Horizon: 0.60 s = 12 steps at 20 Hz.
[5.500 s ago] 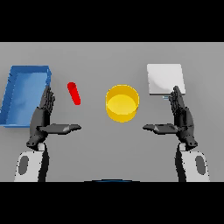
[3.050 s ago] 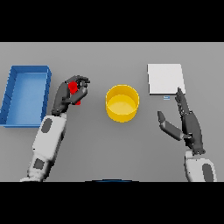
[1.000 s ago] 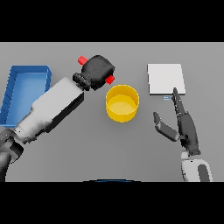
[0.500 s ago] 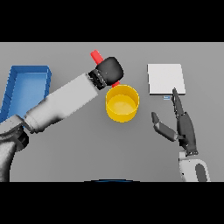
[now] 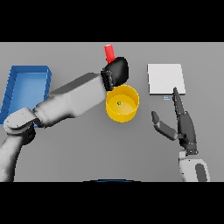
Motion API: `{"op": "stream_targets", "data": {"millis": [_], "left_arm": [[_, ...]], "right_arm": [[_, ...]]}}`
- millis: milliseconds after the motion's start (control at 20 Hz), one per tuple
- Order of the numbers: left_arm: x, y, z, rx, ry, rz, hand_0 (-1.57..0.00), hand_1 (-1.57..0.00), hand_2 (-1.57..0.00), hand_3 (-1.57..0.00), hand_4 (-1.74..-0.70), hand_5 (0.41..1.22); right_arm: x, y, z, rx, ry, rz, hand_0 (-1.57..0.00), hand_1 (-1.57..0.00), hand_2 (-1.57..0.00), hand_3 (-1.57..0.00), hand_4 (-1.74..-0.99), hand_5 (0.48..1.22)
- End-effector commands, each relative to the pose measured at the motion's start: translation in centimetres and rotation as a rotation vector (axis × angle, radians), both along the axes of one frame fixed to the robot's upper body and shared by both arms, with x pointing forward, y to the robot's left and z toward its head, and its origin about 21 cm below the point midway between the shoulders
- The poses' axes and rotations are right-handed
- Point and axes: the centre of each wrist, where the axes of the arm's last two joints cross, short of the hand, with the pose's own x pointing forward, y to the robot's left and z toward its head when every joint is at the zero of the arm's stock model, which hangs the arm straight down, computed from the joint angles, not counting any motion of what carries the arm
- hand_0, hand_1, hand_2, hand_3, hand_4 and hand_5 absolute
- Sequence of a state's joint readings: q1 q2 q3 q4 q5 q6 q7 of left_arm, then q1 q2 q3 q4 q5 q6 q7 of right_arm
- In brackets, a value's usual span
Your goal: Pick up the red beaker and tilt it to pour out 1 green nut into yellow bowl. Pick up the yellow bowl and place it on the metallic measuring scale.
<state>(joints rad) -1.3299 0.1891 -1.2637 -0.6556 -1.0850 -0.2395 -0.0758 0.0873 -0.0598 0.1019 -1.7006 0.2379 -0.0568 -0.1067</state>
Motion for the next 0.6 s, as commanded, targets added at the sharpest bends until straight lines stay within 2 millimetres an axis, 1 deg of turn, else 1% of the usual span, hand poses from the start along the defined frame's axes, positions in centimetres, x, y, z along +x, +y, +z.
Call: {"op": "stream_targets", "data": {"millis": [0, 50, 100, 150, 250, 300, 350, 400, 500, 550], "left_arm": [[-0.1, -0.4, -0.1, 0.031, -0.02, -0.015, -1.57, -1.57, -1.57, -1.57, -1.73, 1.221], [-0.2, -0.6, -0.4, 0.049, -0.026, -0.031, -1.57, -1.57, -1.57, -1.57, -1.73, 1.221], [-0.2, -0.6, -0.2, 0.062, -0.034, -0.042, -1.57, -1.57, -1.57, -1.57, -1.73, 1.221], [-0.3, -1.1, 0.1, 0.087, -0.044, -0.051, -1.57, -1.57, -1.57, -1.57, -1.73, 1.221], [-0.3, -1.5, 0.4, 0.122, -0.076, -0.072, -1.57, -1.57, -1.57, -1.57, -1.72, 1.221], [-0.4, -1.7, 0.4, 0.145, -0.081, -0.087, -1.57, -1.57, -1.57, -1.57, -1.72, 1.221], [-0.5, -2.1, 0.5, 0.16, -0.092, -0.097, -1.57, -1.57, -1.57, -1.57, -1.72, 1.221], [-0.3, -2.1, 0.8, 0.166, -0.097, -0.103, -1.57, -1.57, -1.57, -1.57, -1.72, 1.221], [0.2, -2.4, 2.6, 0.188, -0.113, -0.117, -1.57, -1.57, -1.57, -1.57, -1.72, 1.221], [0.8, -2.5, 4.4, 0.185, -0.138, -0.11, -1.57, -1.57, -1.57, -1.57, -1.72, 1.221]], "right_arm": [[0.1, -0.1, 0.1, -0.015, 0.005, -0.005, 0.0, 0.0, 0.0, 0.0, -1.153, 0.627], [0.2, -0.2, 0.1, -0.025, 0.005, -0.009, 0.0, 0.0, 0.0, 0.0, -1.157, 0.629], [0.2, 0.2, 0.1, -0.033, -0.008, 0.0, 0.0, 0.0, 0.0, 0.0, -1.159, 0.632], [0.1, 0.0, 0.0, -0.024, -0.005, -0.003, 0.0, 0.0, 0.0, 0.0, -1.161, 0.634], [0.2, -0.1, 0.0, -0.039, 0.006, -0.018, 0.0, 0.0, 0.0, 0.0, -1.155, 0.637], [0.1, -0.3, -0.1, -0.019, 0.002, -0.018, 0.0, 0.0, 0.0, 0.0, -1.154, 0.634], [-0.4, -0.2, -0.1, -0.023, -0.008, -0.009, 0.0, 0.0, 0.0, 0.0, -1.151, 0.634], [-0.2, 0.1, -0.1, -0.014, -0.004, -0.009, 0.0, 0.0, 0.0, 0.0, -1.154, 0.635], [0.0, 0.0, 0.0, -0.005, -0.007, -0.007, 0.0, 0.0, 0.0, 0.0, -1.153, 0.636], [0.0, 0.2, -0.2, 0.003, -0.003, -0.001, 0.0, 0.0, 0.0, 0.0, -1.157, 0.638]]}}
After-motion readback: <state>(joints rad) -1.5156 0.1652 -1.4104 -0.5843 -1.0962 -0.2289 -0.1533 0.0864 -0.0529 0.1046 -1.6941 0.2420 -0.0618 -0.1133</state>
